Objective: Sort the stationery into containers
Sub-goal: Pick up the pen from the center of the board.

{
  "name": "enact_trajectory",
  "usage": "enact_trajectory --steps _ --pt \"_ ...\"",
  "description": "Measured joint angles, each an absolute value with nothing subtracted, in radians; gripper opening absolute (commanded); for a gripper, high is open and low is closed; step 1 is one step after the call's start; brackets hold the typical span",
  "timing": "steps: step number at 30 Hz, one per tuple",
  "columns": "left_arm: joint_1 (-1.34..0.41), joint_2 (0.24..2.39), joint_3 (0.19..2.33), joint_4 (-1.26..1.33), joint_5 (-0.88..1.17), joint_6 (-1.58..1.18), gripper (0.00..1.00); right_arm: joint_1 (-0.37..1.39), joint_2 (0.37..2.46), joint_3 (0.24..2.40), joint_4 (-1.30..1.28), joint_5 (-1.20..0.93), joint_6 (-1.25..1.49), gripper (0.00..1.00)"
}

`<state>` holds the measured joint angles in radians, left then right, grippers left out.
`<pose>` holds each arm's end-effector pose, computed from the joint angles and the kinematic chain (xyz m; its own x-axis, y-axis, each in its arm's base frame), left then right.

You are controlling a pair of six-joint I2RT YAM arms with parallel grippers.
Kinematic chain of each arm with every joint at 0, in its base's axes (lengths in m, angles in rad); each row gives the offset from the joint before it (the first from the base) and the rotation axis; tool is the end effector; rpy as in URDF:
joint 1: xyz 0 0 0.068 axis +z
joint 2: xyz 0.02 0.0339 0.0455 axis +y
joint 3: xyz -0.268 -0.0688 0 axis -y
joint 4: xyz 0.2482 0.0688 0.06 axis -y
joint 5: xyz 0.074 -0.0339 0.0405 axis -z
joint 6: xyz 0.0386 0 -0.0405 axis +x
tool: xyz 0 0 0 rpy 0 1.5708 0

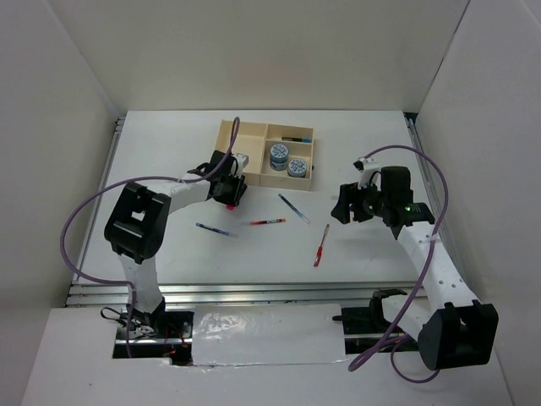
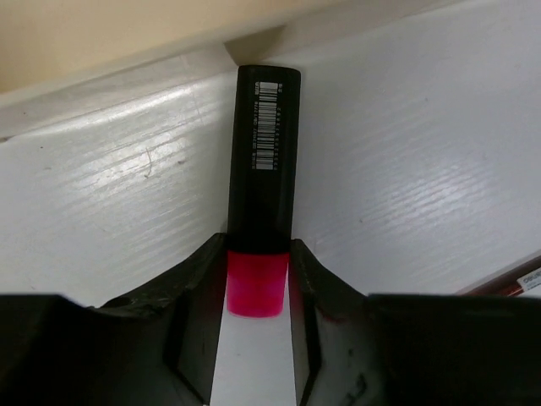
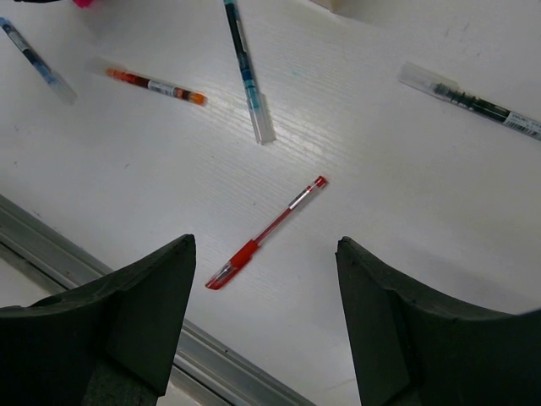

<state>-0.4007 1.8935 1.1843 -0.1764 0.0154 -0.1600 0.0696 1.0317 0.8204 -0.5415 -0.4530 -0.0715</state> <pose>0.3715 -0.1580 0.1644 -0.7674 0.1521 -0.6228 0.2803 0.9533 -0.1126 0.2153 0.0319 0.2758 -0.6531 -0.1099 -0.7493 -0.4289 0.8691 0.2463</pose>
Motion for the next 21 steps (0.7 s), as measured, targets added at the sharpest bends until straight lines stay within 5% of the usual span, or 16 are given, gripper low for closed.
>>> enact_trajectory --steps 6,14,21 --pt "-0.401 1.894 1.187 -0.176 0.049 -0.155 0.16 0.070 1.031 0.843 -0.556 -0.473 -0.072 0.72" --pt "-0.414 1.602 1.010 -0.172 0.155 -0.192 0.05 0.070 0.925 0.870 -0.538 -0.559 0.052 0.73" --pt "-0.469 1.354 1.114 -0.141 0.149 -0.279 0.01 0.213 1.024 1.090 -0.397 -0.559 0.375 0.71"
